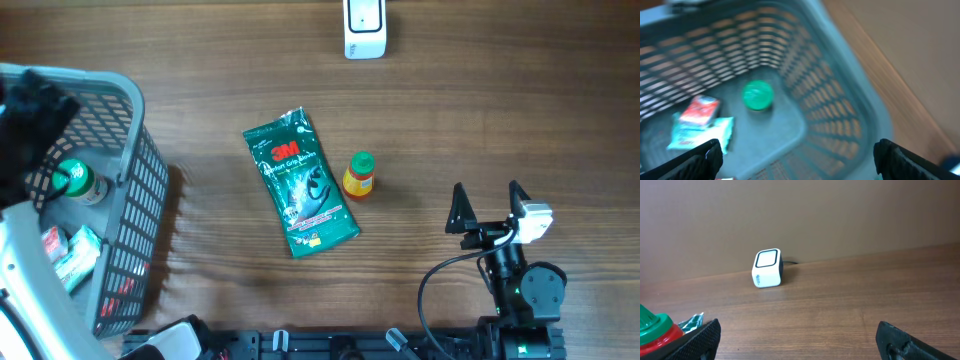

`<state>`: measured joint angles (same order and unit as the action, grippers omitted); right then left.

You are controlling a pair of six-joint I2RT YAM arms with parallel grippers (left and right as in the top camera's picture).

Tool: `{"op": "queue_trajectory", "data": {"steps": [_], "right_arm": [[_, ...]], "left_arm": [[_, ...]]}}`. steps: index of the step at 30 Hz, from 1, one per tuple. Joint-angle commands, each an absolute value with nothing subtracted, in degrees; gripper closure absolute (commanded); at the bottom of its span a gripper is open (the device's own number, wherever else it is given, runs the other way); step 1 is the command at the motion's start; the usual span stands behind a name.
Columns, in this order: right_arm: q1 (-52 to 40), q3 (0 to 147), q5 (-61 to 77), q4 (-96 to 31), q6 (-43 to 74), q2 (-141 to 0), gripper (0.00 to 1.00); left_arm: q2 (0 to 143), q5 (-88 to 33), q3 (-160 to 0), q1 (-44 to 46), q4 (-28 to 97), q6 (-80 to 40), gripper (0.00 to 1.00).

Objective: Scan the item barcode
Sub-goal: 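Return the left gripper to the basket and grasp the green-lidded jar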

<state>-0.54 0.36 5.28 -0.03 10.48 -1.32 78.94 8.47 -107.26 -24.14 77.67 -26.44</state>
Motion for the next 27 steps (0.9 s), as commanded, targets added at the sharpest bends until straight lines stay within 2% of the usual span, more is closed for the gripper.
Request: {"op": "queue_trajectory", "data": {"steps": [1, 5, 11, 17, 21, 27], "right_arm": [[-0.14, 0.32, 4.49, 0.14, 11.09, -1.34, 0.00], [-0.14, 0.32, 4.49, 0.14, 11.07, -1.34, 0.00], [-0.14, 0.32, 4.49, 0.14, 11.09, -1.34, 0.00], [-0.14, 0.32, 4.49, 0.14, 11.07, -1.34, 0.00], [-0.14, 0.32, 4.49, 0.14, 11.07, -1.34, 0.00], [-0.14, 0.32, 4.49, 0.14, 11.07, -1.34, 0.00]], "left_arm": [[80.82, 8.45, -106.32, -31.00, 77.80, -29.21, 0.00], [83.02, 8.91, -101.32, -33.08, 74.96, -29.15, 0.00], [83.68, 11.22, -85.36, -33.12, 63.02, -28.10, 0.00], [84.40, 6.00, -72.27, -33.12, 49.54, -21.17, 0.00], [86.17, 6.04, -68.01, -33.28, 43.59, -20.51, 0.00], [93.17, 6.04, -67.66, -33.28, 41.76, -20.53, 0.00]]}}
